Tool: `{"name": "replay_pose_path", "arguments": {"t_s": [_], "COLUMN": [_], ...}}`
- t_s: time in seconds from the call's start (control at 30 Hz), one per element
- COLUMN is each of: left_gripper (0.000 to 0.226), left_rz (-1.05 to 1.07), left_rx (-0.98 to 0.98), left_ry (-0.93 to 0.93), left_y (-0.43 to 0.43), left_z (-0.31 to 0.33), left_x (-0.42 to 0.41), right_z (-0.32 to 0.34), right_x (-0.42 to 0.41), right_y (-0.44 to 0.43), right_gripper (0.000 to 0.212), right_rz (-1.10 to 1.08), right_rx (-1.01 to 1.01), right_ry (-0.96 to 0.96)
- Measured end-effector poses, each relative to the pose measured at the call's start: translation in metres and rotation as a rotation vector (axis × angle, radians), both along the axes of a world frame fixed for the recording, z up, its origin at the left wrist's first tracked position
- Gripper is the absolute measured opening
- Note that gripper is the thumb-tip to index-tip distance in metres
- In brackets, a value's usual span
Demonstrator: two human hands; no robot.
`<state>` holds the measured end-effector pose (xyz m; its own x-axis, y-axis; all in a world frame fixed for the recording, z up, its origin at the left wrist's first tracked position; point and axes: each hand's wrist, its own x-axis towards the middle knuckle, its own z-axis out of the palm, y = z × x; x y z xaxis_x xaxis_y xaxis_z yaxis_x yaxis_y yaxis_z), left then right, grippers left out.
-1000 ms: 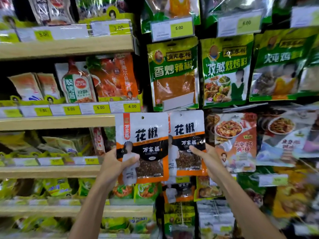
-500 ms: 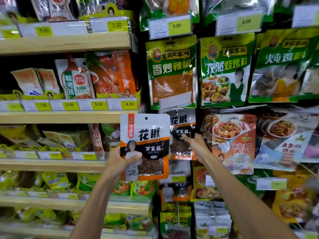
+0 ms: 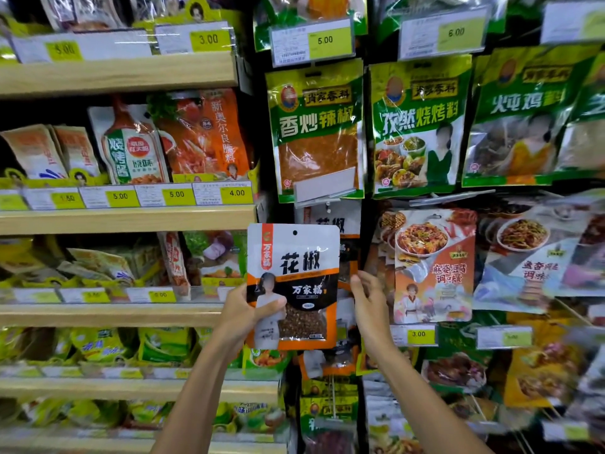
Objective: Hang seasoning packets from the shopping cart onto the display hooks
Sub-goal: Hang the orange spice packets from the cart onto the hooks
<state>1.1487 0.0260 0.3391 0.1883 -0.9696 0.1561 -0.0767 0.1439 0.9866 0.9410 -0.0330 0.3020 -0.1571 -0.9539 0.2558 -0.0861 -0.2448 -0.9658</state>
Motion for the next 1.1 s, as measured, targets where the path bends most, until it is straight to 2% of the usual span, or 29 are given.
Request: {"name": "replay_pose_path", "arguments": {"t_s": [0.1,0.2,0.3,0.37,0.4,0.47,0.53,0.6,0.67,0.77,0.87,1.1], "left_gripper": [0.034,0.032,0.03,0.018,0.012,0.007,0.013,0.017,0.022,0.027,0.026,0.026], "left_rz": [-0.021,-0.054,-0.071,-0.051,0.011,0.316,0.685,0.889,0.944,0.94,0.925,0.931], "left_rx": [-0.009,-0.028,-0.069,-0.15,-0.228,-0.467,-0.762,-0.94,-0.96,-0.934,-0.96,-0.999], "left_ry": [0.018,0.013,-0.019,-0.109,-0.169,-0.337,-0.58,-0.839,-1.028,-1.161,-1.203,-1.182], "left_y": [-0.007,-0.011,-0.013,-0.01,-0.007,-0.002,-0.003,-0.014,-0.031,-0.053,-0.066,-0.073], "left_z": [0.001,0.005,0.012,0.02,0.027,0.041,0.056,0.066,0.072,0.068,0.06,0.057], "left_x": [-0.015,-0.032,-0.044,-0.044,-0.042,-0.033,-0.019,-0.003,0.011,0.025,0.033,0.038], "right_z": [0.013,0.028,0.035,0.037,0.037,0.037,0.038,0.041,0.043,0.048,0.05,0.054], "right_x": [0.0,-0.002,-0.008,-0.014,-0.018,-0.025,-0.03,-0.032,-0.031,-0.03,-0.028,-0.023], "right_y": [0.012,0.016,0.015,0.014,0.013,0.011,0.008,0.004,-0.001,-0.008,-0.015,-0.024], "right_gripper": [0.037,0.041,0.028,0.026,0.028,0.03,0.029,0.026,0.023,0.02,0.023,0.015], "right_rz": [0.173,0.27,0.238,0.241,0.245,0.251,0.249,0.244,0.237,0.235,0.225,0.17], "right_rx": [0.042,0.007,-0.038,-0.056,-0.064,-0.069,-0.062,-0.057,-0.06,-0.063,-0.059,-0.039], "right_ry": [-0.218,-0.197,-0.189,-0.198,-0.197,-0.19,-0.185,-0.176,-0.16,-0.138,-0.134,-0.113]}}
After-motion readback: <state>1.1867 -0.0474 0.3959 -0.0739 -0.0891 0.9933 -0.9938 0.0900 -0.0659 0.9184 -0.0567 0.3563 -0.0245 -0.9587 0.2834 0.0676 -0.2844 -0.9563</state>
